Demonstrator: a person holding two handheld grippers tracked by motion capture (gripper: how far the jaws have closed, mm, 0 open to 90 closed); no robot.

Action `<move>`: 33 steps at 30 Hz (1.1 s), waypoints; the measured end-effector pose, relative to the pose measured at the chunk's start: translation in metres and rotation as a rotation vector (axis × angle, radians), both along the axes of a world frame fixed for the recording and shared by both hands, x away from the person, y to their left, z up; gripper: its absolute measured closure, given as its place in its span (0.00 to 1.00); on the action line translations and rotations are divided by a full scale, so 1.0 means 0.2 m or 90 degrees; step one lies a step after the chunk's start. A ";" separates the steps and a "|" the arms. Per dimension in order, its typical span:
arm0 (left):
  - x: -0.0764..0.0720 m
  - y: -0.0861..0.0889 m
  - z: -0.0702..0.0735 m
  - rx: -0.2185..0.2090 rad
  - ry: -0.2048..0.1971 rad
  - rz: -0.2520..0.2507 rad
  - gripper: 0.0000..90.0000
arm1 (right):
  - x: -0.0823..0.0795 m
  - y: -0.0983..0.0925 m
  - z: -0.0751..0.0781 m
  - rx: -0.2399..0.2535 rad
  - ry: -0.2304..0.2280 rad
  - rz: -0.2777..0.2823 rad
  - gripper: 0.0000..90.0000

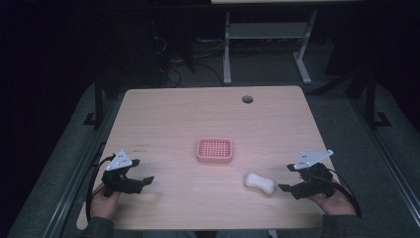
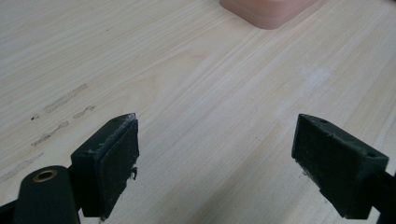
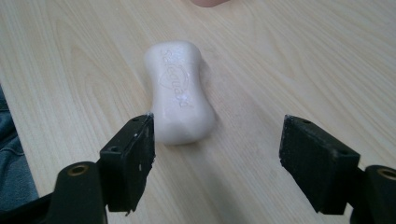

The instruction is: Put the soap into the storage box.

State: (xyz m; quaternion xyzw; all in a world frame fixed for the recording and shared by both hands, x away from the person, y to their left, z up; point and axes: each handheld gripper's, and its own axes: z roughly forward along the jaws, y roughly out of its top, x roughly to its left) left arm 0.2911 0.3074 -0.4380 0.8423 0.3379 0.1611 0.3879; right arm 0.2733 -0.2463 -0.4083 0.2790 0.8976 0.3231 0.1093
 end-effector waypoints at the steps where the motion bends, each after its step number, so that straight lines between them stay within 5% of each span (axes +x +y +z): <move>1: 0.00 0.00 0.00 -0.002 0.000 -0.001 0.16 | 0.01 0.01 0.00 -0.005 0.001 0.002 0.29; 25: 0.00 0.00 0.01 -0.012 -0.003 0.004 0.16 | 0.11 0.20 -0.04 -0.030 0.029 0.056 0.29; 33: 0.00 -0.01 0.01 -0.001 -0.004 -0.003 0.16 | 0.15 0.29 -0.06 -0.059 0.042 0.101 0.31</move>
